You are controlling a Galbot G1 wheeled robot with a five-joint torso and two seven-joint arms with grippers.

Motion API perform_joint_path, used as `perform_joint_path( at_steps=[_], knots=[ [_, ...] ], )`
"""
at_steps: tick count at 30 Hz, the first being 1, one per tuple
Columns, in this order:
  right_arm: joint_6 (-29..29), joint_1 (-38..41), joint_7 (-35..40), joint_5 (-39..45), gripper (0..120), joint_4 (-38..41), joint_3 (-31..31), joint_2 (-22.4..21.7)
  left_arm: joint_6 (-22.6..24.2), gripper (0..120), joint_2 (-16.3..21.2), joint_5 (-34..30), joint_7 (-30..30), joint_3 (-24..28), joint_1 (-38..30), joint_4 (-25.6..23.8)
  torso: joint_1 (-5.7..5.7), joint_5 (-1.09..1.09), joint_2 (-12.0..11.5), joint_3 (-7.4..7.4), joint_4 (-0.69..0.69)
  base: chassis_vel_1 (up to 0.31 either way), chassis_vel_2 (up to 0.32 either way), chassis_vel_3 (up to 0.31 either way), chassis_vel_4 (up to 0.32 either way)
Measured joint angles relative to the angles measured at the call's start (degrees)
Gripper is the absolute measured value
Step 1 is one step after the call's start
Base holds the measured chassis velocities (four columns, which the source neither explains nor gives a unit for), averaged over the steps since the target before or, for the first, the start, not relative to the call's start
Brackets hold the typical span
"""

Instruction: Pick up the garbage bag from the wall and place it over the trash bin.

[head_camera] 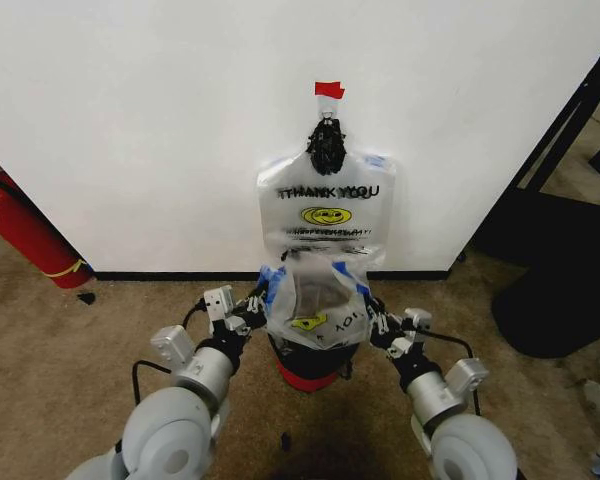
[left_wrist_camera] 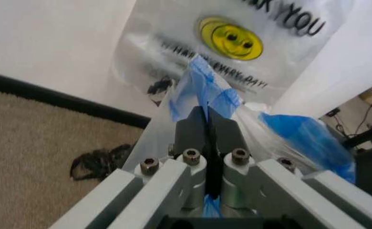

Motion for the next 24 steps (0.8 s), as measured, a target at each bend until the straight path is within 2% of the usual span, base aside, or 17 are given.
perform_joint_path(
  at_steps=[9, 24],
  knots=[
    [2.6, 0.5, 0.2, -2.1, 0, -4.7, -0.3, 2.0, -3.1, 0, -2.5, 4.4, 1.2, 1.5, 0.3, 5.6, 0.0, 0.0, 0.0, 0.0, 0.0, 0.0, 0.0, 0.0, 0.0],
    [4.0, -0.9, 3.3, -7.2, 0, -9.5, -1.4, 4.0, -4.0, 0, -3.7, 8.5, -2.2, 1.6, 6.0, 7.4, 0.0, -0.01, 0.0, 0.0, 0.01, 0.0, 0.0, 0.0, 0.0]
  ],
)
